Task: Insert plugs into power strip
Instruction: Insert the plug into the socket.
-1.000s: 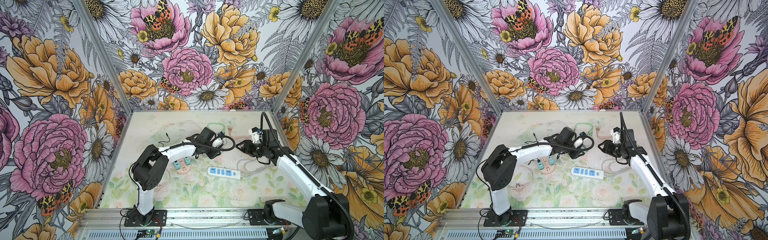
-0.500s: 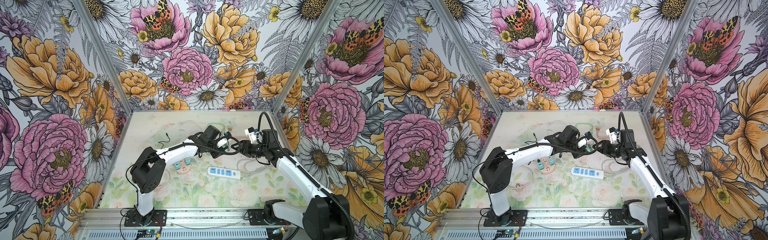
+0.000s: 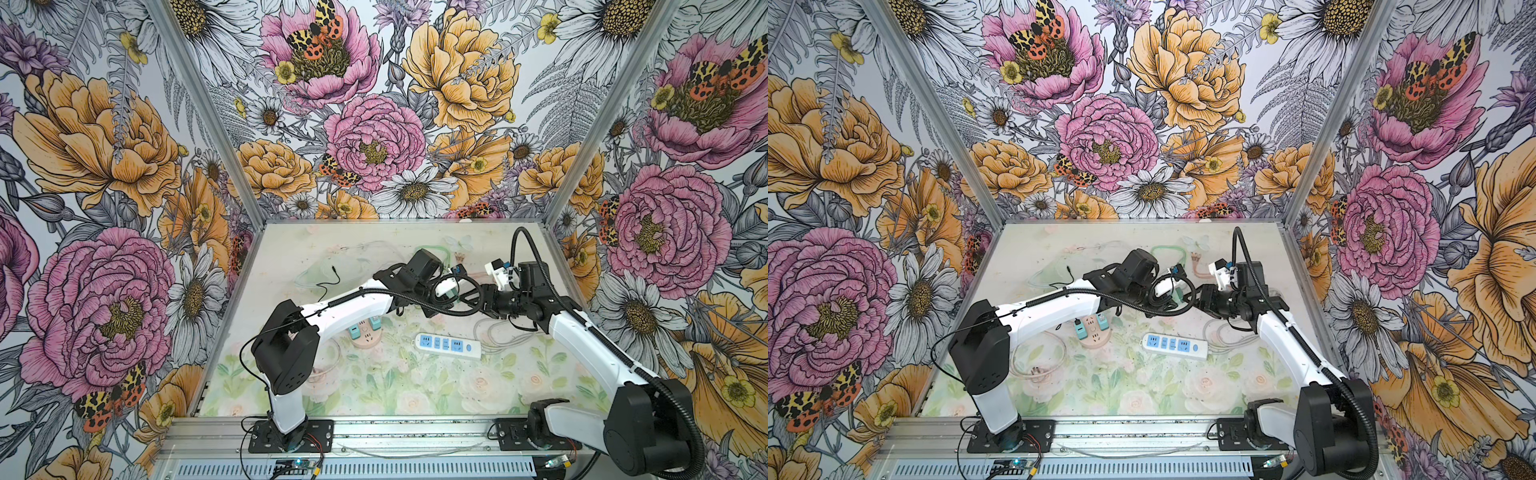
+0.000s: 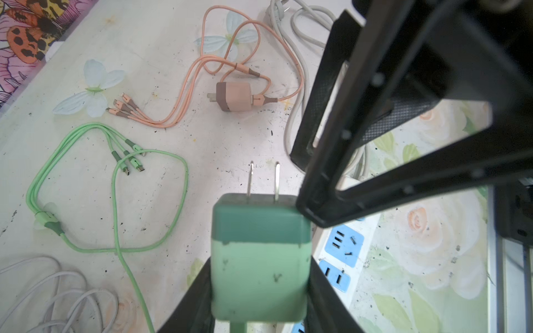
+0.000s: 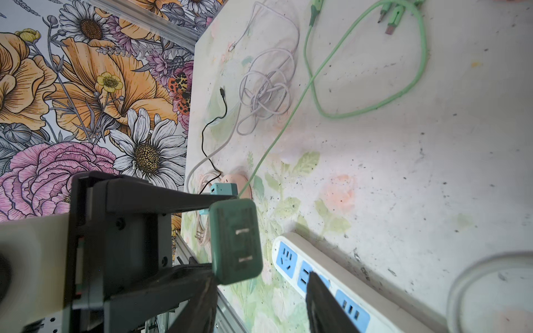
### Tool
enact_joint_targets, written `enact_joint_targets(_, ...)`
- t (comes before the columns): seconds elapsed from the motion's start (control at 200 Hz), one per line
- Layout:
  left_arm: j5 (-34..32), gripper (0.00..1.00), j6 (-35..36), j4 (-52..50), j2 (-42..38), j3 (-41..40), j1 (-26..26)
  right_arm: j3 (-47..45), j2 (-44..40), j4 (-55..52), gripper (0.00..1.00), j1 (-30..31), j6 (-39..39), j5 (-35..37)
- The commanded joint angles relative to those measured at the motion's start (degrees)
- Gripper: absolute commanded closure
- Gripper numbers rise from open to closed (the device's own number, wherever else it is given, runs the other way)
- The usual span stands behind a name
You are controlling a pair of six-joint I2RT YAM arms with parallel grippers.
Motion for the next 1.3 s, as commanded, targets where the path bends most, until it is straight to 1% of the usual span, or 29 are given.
enact_joint_targets(0.0, -0.28, 0.83, 1.15, -0.49, -1.09, 1.36, -0.71, -0.13, 0.20, 1.32, 0.49, 0.66, -1.82, -1.01)
enact_joint_targets(0.15, 0.71, 0.83, 1.34, -0.44, -0.85, 1.72, -1.01, 0.12, 1.33, 1.29, 0.49, 1.01, -2.54, -2.02)
enact_joint_targets(0.325, -0.69, 0.83, 2.13, -1.00, -0.38, 2.52, -1.23, -0.58, 4.11, 1.37, 0.52, 1.93, -2.56, -1.19)
enact_joint_targets(0.596, -0.46, 0.82, 2.93, -1.36, -0.20, 2.75, -1.73, 0.42, 3.71, 1.64, 0.54, 2.54, -2.54, -0.42)
enact_joint_targets(0.716, -0.59, 0.82, 3.01, -1.28, 0.13, 2.97, -1.81, 0.34, 3.93, 2.09, 0.62, 2.81, -2.45, -1.58)
enact_joint_targets(0.786, -0.44, 0.82, 3.12, -1.28, 0.31, 3.19, -1.81, 0.03, 3.93, 2.26, 0.64, 2.88, -2.40, -2.03)
enact_joint_targets(0.921, -0.49, 0.82, 3.28, -1.27, 0.59, 3.71, -1.81, -0.54, 4.05, 2.81, 0.64, 2.89, -2.10, -3.51)
enact_joint_targets(1.036, -0.43, 0.82, 3.24, -1.27, 0.60, 4.16, -1.81, -0.63, 3.88, 3.04, 0.66, 2.99, -1.94, -3.53)
enact_joint_targets(1.296, 0.17, 0.81, 2.26, 0.16, 0.25, 3.89, -1.68, -0.78, 3.65, 4.37, 0.65, 3.16, -0.20, -4.25)
